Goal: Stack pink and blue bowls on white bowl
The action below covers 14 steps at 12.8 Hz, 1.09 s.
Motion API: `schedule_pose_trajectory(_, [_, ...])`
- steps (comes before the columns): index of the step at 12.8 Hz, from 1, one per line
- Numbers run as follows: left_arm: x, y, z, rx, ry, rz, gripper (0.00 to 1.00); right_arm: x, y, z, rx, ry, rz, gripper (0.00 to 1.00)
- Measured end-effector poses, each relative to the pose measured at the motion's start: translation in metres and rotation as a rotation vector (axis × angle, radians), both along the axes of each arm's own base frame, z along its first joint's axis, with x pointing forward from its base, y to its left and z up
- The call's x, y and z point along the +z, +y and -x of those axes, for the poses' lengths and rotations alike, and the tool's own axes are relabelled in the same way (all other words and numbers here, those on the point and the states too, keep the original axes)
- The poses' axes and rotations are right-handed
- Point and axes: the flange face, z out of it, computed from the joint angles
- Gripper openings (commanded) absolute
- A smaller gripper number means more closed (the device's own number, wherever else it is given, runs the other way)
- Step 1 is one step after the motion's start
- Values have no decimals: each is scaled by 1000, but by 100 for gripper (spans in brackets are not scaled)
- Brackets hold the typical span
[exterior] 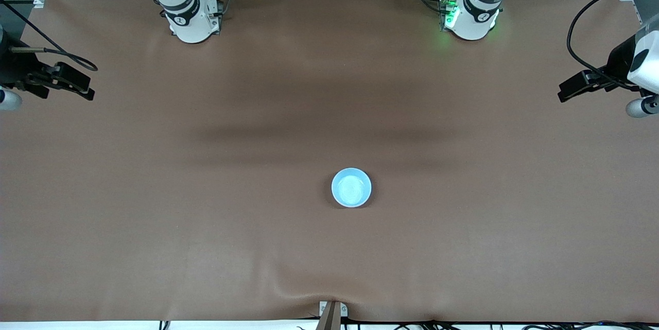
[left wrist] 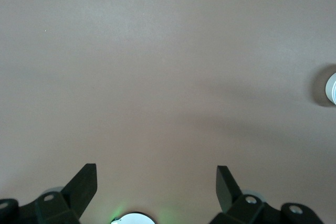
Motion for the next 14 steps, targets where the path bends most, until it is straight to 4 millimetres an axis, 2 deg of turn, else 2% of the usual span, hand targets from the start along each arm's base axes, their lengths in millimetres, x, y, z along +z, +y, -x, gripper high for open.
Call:
schedule_pose_trajectory(2, [0, 0, 0, -6, 0, 0, 100, 5, 1, 1, 14, -1, 3, 100])
schedule_pose_trajectory(5, [2, -1, 1, -51, -1, 4, 100, 8, 15, 3, 45, -5, 3, 100])
schedule_pose_trajectory(8, [3, -3, 3, -72, 6, 5, 100, 9, 16, 3, 47, -7, 5, 100])
schedule_pose_trajectory(14, [5, -27, 6, -119, 6, 6, 100, 9, 16, 3, 45, -7, 5, 100])
